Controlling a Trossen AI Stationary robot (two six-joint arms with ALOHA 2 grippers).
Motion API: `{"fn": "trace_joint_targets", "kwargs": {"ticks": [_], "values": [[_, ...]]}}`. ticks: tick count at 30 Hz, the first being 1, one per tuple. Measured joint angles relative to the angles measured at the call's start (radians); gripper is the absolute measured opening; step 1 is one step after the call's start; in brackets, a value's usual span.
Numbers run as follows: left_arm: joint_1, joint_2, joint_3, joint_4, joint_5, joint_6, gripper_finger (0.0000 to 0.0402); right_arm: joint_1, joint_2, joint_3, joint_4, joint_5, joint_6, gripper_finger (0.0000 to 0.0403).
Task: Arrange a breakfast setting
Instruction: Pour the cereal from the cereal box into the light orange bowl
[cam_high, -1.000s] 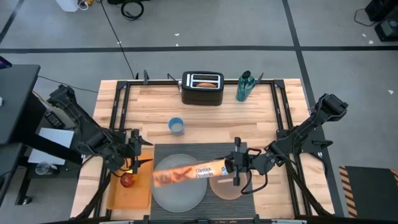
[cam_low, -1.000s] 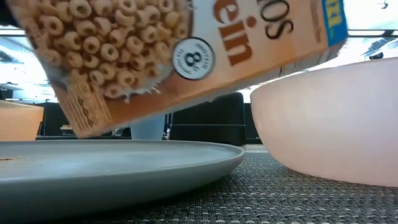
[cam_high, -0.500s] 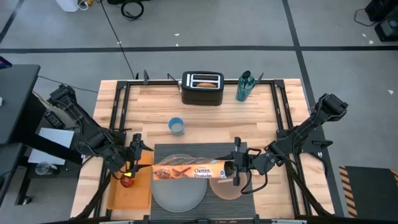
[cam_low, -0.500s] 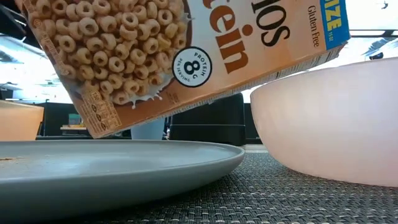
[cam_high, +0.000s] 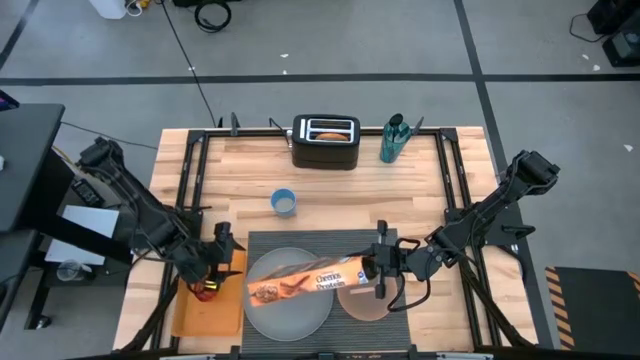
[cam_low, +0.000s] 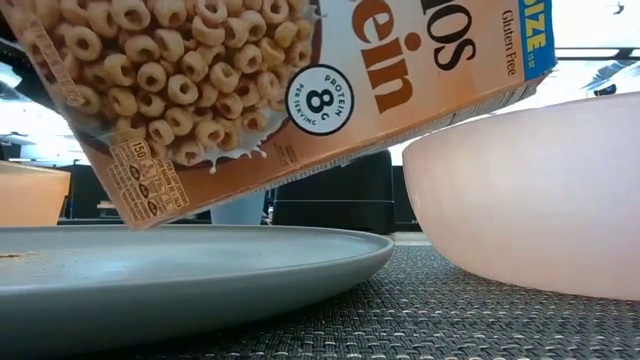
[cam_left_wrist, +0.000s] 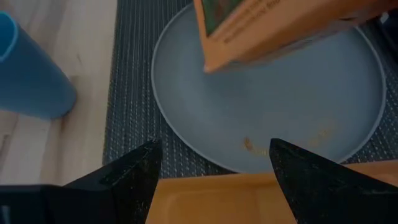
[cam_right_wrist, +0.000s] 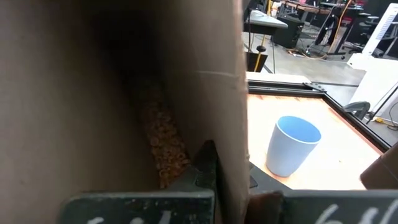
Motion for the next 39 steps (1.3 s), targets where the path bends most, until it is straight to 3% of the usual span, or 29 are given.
{"fn": "trace_joint_targets", "kwargs": {"ticks": [10,17,28,39], "values": [[0.0,0.165,0.0,0.264,-0.044,0.072,0.0304,-0.001,0.0,0.0,0.005,0.007,0.0,0.0004],[0.0,0.262,0.0,0.425,-0.164,0.153,0.0304,-0.001,0.0,0.0,0.005,0.007,0.0,0.0004],[-0.056,0.283,0.001,0.484,-0.087,0.159,0.0304,-0.003,0.0,0.0,0.008,0.025,0.022,0.0004],[-0.083,0.285,-0.002,0.607,-0.336,0.187,0.0304,-0.006,-0.004,0.0,0.059,0.036,0.026,0.0004]]}}
